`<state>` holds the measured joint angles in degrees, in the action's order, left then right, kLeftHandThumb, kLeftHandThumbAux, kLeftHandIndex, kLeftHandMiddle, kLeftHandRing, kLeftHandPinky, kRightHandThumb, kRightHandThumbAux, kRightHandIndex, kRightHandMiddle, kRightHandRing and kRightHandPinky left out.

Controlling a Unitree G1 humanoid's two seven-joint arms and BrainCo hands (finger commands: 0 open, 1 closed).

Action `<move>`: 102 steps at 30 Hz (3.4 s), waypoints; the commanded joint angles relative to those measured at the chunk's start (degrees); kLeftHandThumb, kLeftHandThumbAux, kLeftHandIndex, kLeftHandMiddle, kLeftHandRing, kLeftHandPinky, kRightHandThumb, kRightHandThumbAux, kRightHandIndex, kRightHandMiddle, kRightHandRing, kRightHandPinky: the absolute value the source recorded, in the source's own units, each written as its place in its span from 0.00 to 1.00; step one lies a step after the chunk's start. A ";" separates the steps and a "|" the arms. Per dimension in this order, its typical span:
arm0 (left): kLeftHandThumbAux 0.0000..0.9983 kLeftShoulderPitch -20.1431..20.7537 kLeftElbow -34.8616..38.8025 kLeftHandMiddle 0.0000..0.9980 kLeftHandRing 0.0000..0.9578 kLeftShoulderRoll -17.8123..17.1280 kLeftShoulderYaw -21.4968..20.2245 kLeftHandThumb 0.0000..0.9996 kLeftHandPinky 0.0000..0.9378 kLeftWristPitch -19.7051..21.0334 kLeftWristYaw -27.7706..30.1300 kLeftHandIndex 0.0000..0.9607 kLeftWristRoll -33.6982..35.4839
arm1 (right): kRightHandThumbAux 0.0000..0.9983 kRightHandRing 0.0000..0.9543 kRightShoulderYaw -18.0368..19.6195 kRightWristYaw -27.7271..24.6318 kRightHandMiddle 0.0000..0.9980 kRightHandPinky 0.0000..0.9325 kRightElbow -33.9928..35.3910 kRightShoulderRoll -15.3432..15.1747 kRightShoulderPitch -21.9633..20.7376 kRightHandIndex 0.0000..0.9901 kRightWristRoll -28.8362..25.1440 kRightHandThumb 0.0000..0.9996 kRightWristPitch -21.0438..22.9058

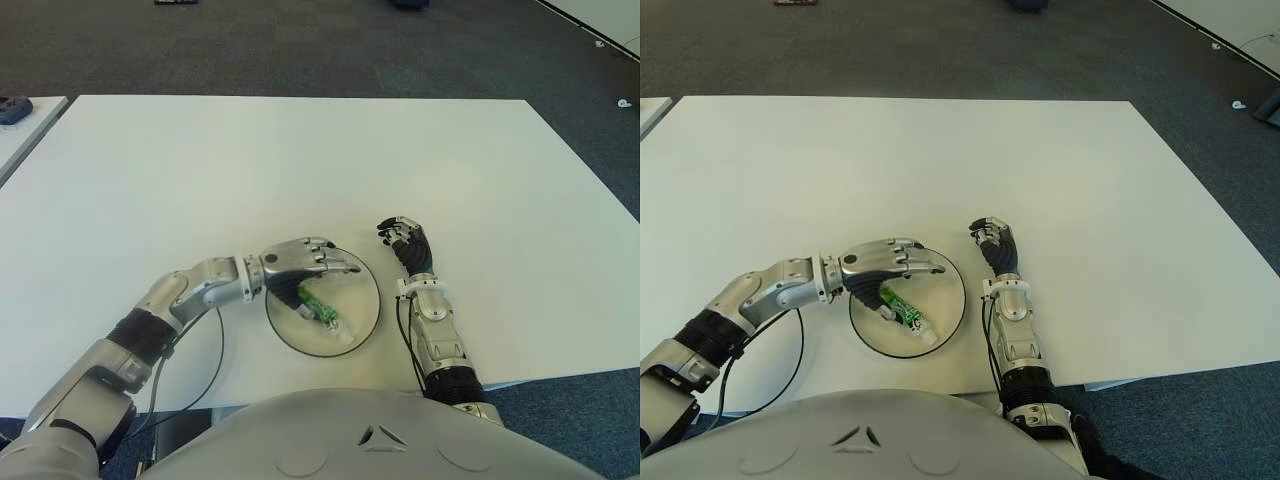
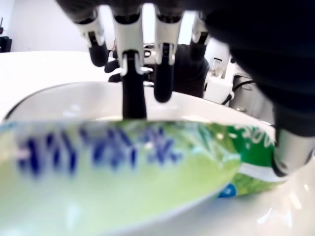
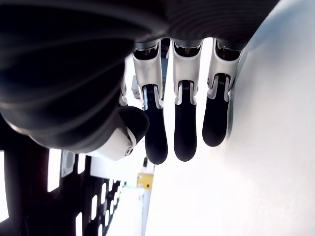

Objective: Put the toothpaste on the table into the plate.

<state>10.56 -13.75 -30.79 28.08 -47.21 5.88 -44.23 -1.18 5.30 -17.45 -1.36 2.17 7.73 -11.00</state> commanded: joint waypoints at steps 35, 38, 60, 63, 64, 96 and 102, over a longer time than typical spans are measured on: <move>0.60 -7.27 -6.50 0.05 0.02 11.41 -20.23 0.00 0.00 11.85 -9.89 0.00 26.58 | 0.73 0.44 0.31 -0.32 0.45 0.46 -2.28 -0.42 -0.71 0.43 -0.46 0.72 -1.72; 0.59 -8.20 -4.21 0.06 0.03 12.61 -21.60 0.00 0.00 14.61 -10.72 0.01 26.99 | 0.73 0.44 0.28 -0.30 0.45 0.45 -2.39 -0.42 -0.85 0.43 -0.46 0.72 -1.67; 0.61 -8.65 -16.92 0.16 0.18 19.69 -33.02 0.00 0.24 13.99 -22.51 0.11 32.78 | 0.74 0.43 0.37 -0.24 0.44 0.45 -3.20 -0.40 -1.88 0.42 -0.50 0.71 -1.19; 0.63 -8.27 -18.63 0.17 0.20 21.44 -33.87 0.00 0.28 12.87 -23.54 0.10 34.26 | 0.73 0.43 0.35 -0.20 0.44 0.45 -3.11 -0.36 -2.02 0.42 -0.52 0.71 -1.09; 0.63 -8.12 -19.73 0.17 0.21 22.29 -34.31 0.00 0.29 12.07 -23.82 0.10 35.08 | 0.73 0.43 0.34 -0.18 0.44 0.45 -3.03 -0.32 -2.05 0.42 -0.53 0.71 -1.02; 0.72 -10.04 -21.67 0.65 0.67 26.48 -34.21 0.69 0.66 16.54 -24.97 0.45 35.55 | 0.74 0.45 0.81 0.73 0.45 0.47 -3.09 -0.40 -3.10 0.43 -0.32 0.71 -0.60; 0.72 -11.04 -20.37 0.65 0.68 26.22 -33.12 0.70 0.67 17.85 -24.55 0.45 35.36 | 0.74 0.46 0.74 0.66 0.46 0.47 -3.15 -0.36 -3.19 0.43 -0.41 0.72 -0.76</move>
<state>0.45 -34.80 -4.71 -5.69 -30.87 -19.57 -8.06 -0.70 5.74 -19.89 -1.71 -0.41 7.64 -11.88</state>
